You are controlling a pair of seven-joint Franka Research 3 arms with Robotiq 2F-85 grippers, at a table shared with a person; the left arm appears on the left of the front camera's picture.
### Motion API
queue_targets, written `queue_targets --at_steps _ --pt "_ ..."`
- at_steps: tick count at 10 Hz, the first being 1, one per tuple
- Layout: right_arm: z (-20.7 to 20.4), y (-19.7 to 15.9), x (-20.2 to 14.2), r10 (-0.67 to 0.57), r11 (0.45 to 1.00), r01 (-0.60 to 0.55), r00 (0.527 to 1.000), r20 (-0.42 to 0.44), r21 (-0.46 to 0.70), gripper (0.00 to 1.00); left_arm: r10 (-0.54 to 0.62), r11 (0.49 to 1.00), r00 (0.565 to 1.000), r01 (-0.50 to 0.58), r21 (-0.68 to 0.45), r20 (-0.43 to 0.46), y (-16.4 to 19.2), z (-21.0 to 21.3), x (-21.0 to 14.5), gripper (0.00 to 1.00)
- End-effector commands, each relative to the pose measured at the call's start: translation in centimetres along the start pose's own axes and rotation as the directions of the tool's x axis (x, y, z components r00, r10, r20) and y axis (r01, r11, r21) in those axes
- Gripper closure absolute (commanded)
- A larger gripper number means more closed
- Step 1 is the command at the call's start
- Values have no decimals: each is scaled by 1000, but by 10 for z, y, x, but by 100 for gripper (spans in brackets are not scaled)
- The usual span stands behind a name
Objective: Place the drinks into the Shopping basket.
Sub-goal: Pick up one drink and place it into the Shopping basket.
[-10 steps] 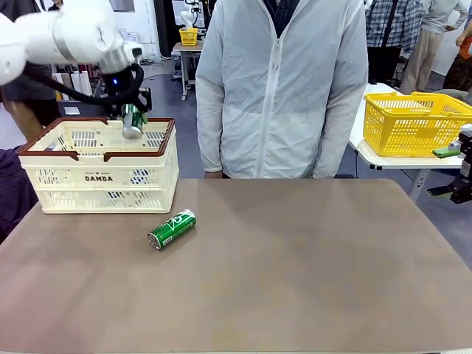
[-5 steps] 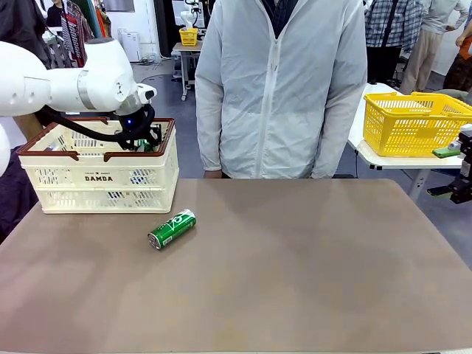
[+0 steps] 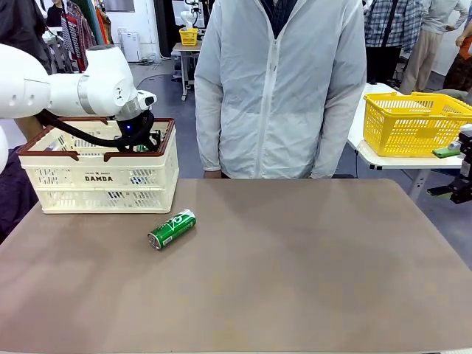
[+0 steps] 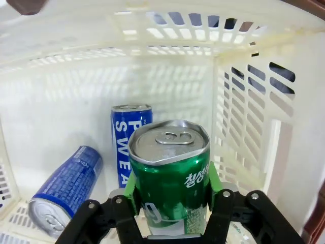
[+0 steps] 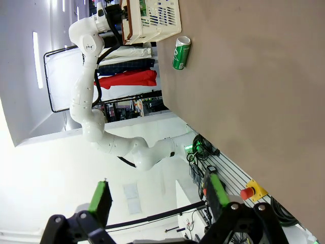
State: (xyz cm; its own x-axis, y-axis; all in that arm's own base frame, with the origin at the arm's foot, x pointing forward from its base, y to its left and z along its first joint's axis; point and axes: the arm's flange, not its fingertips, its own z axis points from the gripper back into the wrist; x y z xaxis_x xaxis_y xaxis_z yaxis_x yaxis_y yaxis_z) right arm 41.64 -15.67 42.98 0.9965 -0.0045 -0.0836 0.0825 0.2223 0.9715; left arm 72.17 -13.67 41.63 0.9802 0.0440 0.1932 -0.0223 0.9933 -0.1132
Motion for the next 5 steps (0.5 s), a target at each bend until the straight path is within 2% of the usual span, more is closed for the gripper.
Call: queue_targets --at_steps 1,5 --pt "2 4 0 -18 1000 18 1000 -7 -24 0 -12 1000 1000 12 -15 -10 3 9 -4 0" --pt "2 4 0 -18 1000 18 1000 -7 -24 0 -13 1000 1000 13 -28 8 5 15 -3 0"
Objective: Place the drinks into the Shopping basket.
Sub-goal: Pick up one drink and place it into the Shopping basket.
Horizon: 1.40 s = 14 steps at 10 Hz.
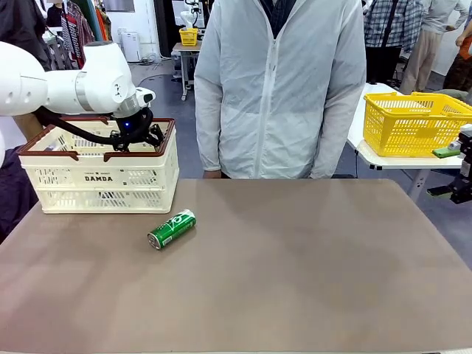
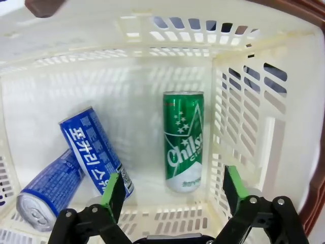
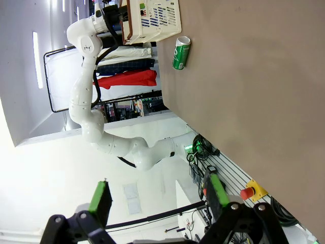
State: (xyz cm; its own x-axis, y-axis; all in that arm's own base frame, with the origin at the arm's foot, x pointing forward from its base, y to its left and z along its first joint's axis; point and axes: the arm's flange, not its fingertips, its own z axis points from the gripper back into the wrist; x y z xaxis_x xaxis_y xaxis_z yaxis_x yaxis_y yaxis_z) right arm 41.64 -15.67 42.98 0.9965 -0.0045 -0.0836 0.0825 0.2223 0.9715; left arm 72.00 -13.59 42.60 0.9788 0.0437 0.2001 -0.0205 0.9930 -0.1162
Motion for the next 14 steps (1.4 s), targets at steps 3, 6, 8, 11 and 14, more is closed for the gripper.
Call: queue_targets --at_steps 3,6,8,11,14 --pt "2 4 0 -18 1000 18 1000 -7 -24 0 -26 999 999 27 -34 21 12 23 -5 0" --pt "2 4 0 -18 1000 18 1000 -7 -24 0 -65 987 995 75 -140 79 37 119 -19 0" --pt "2 4 0 -18 1000 18 1000 -7 -24 0 -215 922 977 206 -327 9 63 192 -57 0" --pt "2 4 0 -18 1000 18 1000 -7 -24 0 -445 696 895 322 -641 -33 119 217 -140 0" --pt "2 4 0 -18 1000 18 1000 -7 -24 0 -341 534 940 194 -823 0 189 190 -233 0"
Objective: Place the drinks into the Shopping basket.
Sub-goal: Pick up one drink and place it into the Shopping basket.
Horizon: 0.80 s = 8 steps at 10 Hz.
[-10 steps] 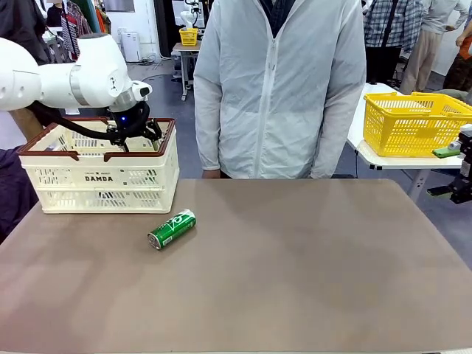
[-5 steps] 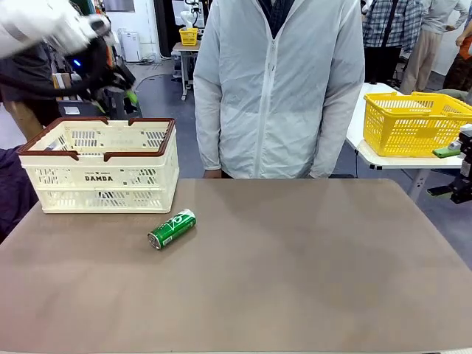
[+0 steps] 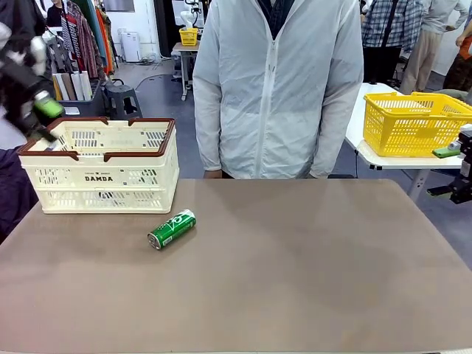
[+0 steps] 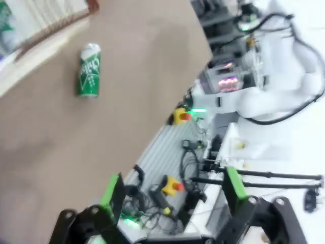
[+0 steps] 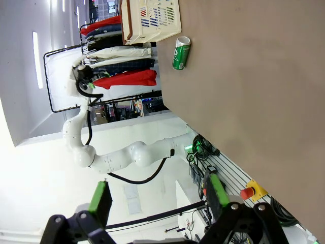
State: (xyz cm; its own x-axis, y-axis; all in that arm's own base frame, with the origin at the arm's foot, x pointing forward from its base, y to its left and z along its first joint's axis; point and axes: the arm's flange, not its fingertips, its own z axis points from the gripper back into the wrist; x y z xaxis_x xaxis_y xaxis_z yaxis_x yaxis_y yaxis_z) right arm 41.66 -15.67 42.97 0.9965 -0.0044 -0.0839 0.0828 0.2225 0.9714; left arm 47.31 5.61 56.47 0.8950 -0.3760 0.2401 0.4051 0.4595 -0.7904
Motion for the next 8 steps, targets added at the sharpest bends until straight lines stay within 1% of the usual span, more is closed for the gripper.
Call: queue_targets --at_steps 1,2,3,4,5,8 --pt "2 4 0 -18 1000 18 1000 -6 -24 0 101 991 980 -85 -104 169 29 -20 -54 0" --pt "2 4 0 -18 1000 18 1000 -6 -24 0 120 985 951 -77 -155 284 48 -29 -85 0" --pt "2 4 0 -18 1000 18 1000 -6 -24 0 196 978 873 -141 -154 446 65 -41 -115 0" --pt "2 4 0 -18 1000 18 1000 -6 -24 0 250 968 818 -203 -146 518 76 -45 -126 0" --pt "2 4 0 -18 1000 18 1000 -6 -24 0 192 975 947 -155 -158 256 69 -20 -98 0" --pt "2 4 0 -18 1000 18 1000 -6 -24 0 192 975 947 -155 -158 256 69 -20 -98 0"
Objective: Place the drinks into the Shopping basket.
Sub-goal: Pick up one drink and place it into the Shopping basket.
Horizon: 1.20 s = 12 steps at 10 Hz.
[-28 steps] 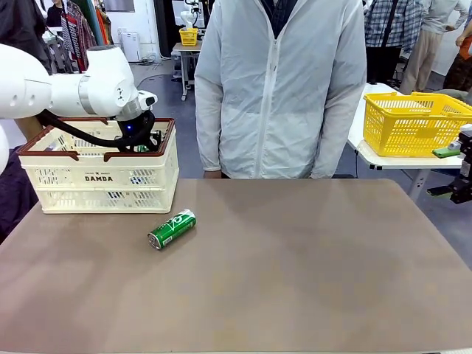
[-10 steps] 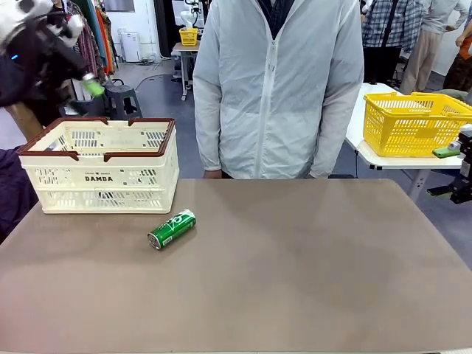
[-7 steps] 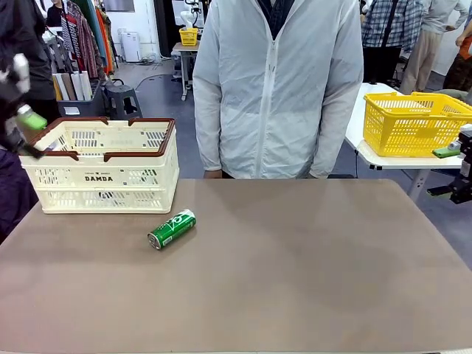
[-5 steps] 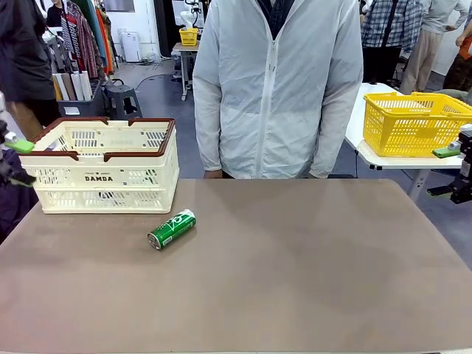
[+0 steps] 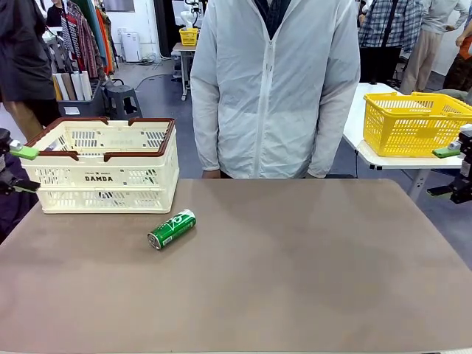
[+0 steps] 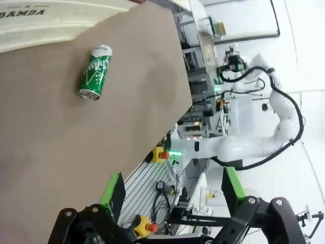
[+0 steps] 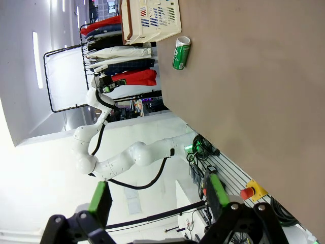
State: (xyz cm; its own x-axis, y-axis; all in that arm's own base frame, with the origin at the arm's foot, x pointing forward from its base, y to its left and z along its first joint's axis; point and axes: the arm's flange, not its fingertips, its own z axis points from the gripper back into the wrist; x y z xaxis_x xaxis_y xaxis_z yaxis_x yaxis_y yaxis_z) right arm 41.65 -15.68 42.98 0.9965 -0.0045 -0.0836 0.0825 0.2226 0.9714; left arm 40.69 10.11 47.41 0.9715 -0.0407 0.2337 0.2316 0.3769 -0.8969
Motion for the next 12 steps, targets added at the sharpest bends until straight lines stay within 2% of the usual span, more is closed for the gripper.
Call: queue_targets --at_steps 1,8,9,10,12 --pt "2 4 0 -18 1000 18 1000 -7 -24 0 5 1000 1000 -5 2 -25 3 8 3 0" --pt "2 4 0 -18 1000 18 1000 -7 -24 0 7 1000 1000 -6 2 -18 4 4 4 0" --pt "2 4 0 -18 1000 18 1000 -7 -24 0 160 984 984 -165 67 76 -27 -10 19 0" --pt "2 4 0 -18 1000 18 1000 -7 -24 0 148 966 984 -166 199 99 -68 -43 27 0" --pt "2 4 0 -18 1000 18 1000 -7 -24 0 102 857 985 -159 491 142 -140 -127 27 0"
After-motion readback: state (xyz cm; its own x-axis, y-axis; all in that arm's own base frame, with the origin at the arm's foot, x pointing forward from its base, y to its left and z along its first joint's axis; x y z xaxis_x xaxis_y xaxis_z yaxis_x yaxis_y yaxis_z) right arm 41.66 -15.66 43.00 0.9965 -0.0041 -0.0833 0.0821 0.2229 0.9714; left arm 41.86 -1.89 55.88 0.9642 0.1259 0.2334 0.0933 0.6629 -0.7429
